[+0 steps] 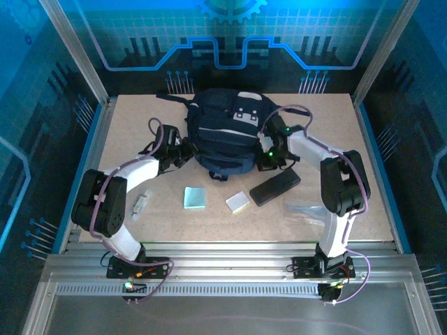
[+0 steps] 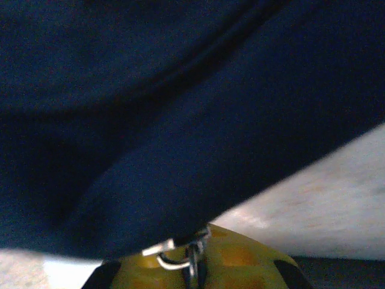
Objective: Pack the student bag
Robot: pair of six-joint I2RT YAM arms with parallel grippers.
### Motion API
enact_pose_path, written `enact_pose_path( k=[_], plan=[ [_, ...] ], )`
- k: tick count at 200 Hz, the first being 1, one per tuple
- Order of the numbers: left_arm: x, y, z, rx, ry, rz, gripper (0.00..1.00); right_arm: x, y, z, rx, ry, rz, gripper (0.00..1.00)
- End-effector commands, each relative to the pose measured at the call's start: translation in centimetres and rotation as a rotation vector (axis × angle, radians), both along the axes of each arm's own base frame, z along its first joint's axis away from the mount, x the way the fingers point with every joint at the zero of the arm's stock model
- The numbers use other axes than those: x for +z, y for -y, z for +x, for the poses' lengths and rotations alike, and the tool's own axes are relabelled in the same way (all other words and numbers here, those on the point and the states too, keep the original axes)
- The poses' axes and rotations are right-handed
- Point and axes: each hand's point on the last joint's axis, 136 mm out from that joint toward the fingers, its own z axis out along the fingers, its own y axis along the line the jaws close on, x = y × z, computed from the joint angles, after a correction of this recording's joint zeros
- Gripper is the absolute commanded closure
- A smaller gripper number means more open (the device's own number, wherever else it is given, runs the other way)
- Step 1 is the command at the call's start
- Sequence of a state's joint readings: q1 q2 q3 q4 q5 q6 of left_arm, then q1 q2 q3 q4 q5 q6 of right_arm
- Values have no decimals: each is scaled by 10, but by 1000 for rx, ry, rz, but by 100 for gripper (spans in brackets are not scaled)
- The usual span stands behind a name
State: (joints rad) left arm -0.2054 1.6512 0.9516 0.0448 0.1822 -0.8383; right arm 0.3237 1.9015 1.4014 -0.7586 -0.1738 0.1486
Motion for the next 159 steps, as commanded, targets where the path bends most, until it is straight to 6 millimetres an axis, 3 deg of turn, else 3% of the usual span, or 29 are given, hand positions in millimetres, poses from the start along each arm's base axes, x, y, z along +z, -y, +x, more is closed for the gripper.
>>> enact_pose_path(
  k=[1, 17, 29, 50, 64, 77, 89, 92, 94, 104, 109, 126, 159],
  plan=[
    [29, -28, 15, 13, 76, 57, 100, 0, 56, 29, 39, 47, -228, 100],
    [31, -36, 17, 16, 74, 65, 100, -2, 69, 55, 64, 85, -295, 100],
    [33, -43, 18, 21, 77, 79, 100, 1, 68, 67, 77, 78, -297, 100],
    [36, -52, 23, 23, 79, 102, 100, 10, 38, 76, 156, 108, -203, 100],
    [39, -59, 28, 22, 79, 121, 100, 11, 32, 86, 193, 152, -242, 100],
    [41, -68, 34, 30, 71, 128, 100, 14, 20, 86, 208, 116, -196, 100],
    [42, -73, 40, 36, 56, 130, 100, 18, -4, 79, 233, 89, -91, 100],
    [41, -74, 42, 35, 50, 130, 95, 20, -12, 76, 241, 83, -58, 100],
    [43, -74, 43, 35, 52, 128, 86, 21, -17, 74, 248, 81, -37, 100],
    [41, -74, 46, 33, 18, 126, 35, 27, -43, 64, 265, 67, 70, 100],
    [41, -74, 46, 38, -2, 123, 24, 31, -56, 60, 272, 64, 123, 100],
    [38, -76, 41, 73, -47, 105, 3, 41, -96, 52, 260, 55, 269, 100],
    [26, -82, 6, 154, -120, 76, 1, 53, -164, 46, 276, 114, 323, 100]
  ],
)
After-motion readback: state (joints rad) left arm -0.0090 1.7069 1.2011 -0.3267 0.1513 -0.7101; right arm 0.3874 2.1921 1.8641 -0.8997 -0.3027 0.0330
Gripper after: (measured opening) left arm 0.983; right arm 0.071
